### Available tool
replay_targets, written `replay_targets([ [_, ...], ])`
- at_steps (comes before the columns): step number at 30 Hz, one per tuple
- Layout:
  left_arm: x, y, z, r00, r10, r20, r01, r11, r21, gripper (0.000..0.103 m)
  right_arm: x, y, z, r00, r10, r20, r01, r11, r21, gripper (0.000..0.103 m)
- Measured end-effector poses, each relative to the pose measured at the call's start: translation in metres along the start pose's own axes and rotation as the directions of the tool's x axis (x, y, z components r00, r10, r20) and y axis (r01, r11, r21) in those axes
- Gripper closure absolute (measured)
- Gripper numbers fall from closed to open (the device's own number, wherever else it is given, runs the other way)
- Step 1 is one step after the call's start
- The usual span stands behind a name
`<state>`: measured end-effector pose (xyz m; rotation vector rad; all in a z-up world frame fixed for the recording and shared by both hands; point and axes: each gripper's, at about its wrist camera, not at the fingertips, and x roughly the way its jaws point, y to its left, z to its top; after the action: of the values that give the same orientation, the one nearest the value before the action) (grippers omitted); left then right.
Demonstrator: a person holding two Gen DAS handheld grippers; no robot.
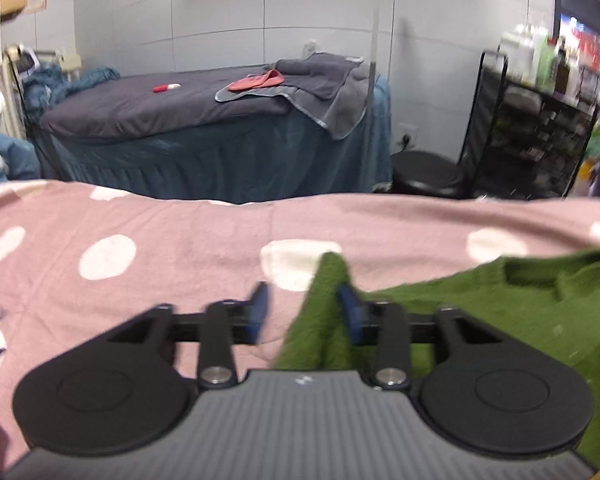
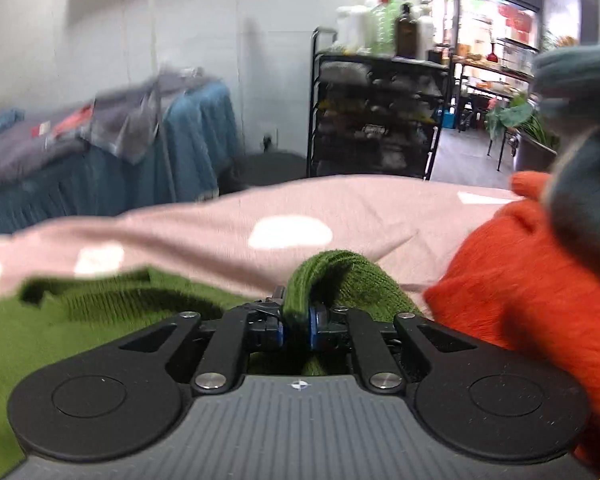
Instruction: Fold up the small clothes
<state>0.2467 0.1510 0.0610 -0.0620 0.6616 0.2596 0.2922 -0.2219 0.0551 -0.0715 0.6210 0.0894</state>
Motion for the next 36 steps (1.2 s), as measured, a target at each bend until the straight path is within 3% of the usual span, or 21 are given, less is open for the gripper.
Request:
replay_targets([
  [3, 0.000, -0.002, 0.002, 1.000, 0.004, 0.001, -0.004, 0.999, 0.034, 0.047, -0.001, 0.002, 0.001, 1.000, 0.000, -0.005, 0.000, 1.000, -0.023, 0.084],
  [6, -0.006, 0.000, 0.009, 1.000, 0.028, 0.012, -0.029, 0.999, 0.029, 0.035, -0.003, 0.000, 0.004, 1.000, 0.004, -0.002, -0.004, 1.000, -0.009, 0.083],
  [8, -0.017, 0.005, 0.014, 0.999, 0.029, 0.030, -0.029, 1.000, -0.003, 0.016, -0.011, -0.006, 0.006, 0.999, 0.025, 0.038, -0.026, 0.998, 0.049, 0.078],
  [10, -0.031, 0.008, 0.018, 0.998, 0.015, 0.056, -0.013, 0.999, -0.030, 0.006, -0.021, -0.010, 0.009, 0.996, 0.038, 0.077, -0.046, 0.994, 0.095, 0.062],
  [11, -0.039, 0.008, 0.019, 0.997, 0.001, 0.080, 0.002, 0.999, -0.038, 0.004, -0.024, -0.009, 0.010, 0.996, 0.029, 0.090, -0.038, 0.994, 0.099, 0.019],
  [12, -0.048, 0.007, 0.020, 0.995, -0.015, 0.100, 0.020, 0.999, -0.041, 0.002, -0.028, -0.007, 0.011, 0.994, 0.012, 0.107, -0.022, 0.996, 0.089, 0.000],
  [19, -0.090, -0.018, 0.019, 0.988, -0.087, 0.127, 0.083, 0.996, 0.037, 0.000, -0.054, 0.007, 0.022, 0.970, -0.013, 0.242, 0.020, 0.999, -0.025, 0.000],
  [22, -0.109, -0.025, 0.006, 0.982, -0.129, 0.138, 0.124, 0.991, 0.043, 0.000, -0.075, 0.015, 0.018, 0.953, 0.039, 0.301, -0.016, 0.997, -0.079, 0.000],
  [25, -0.125, -0.032, -0.014, 0.975, -0.180, 0.127, 0.177, 0.984, 0.034, 0.000, -0.098, 0.030, 0.004, 0.933, 0.133, 0.334, -0.059, 0.973, -0.224, 0.000],
  [27, -0.133, -0.041, -0.029, 0.973, -0.194, 0.123, 0.189, 0.980, 0.056, 0.000, -0.111, 0.039, -0.008, 0.923, 0.215, 0.319, -0.105, 0.939, -0.329, 0.020],
  [29, -0.136, -0.051, -0.045, 0.977, -0.186, 0.109, 0.175, 0.980, 0.100, 0.000, -0.117, 0.045, -0.018, 0.918, 0.284, 0.277, -0.161, 0.905, -0.394, 0.031],
  [33, -0.123, -0.058, -0.067, 0.988, -0.149, 0.039, 0.144, 0.982, 0.124, 0.000, -0.107, 0.044, -0.029, 0.939, 0.316, 0.136, -0.238, 0.882, -0.407, 0.034],
  [36, -0.107, -0.052, -0.078, 0.996, -0.086, -0.013, 0.087, 0.989, 0.117, 0.000, -0.086, 0.036, -0.035, 0.971, 0.232, 0.050, -0.198, 0.908, -0.368, 0.033],
])
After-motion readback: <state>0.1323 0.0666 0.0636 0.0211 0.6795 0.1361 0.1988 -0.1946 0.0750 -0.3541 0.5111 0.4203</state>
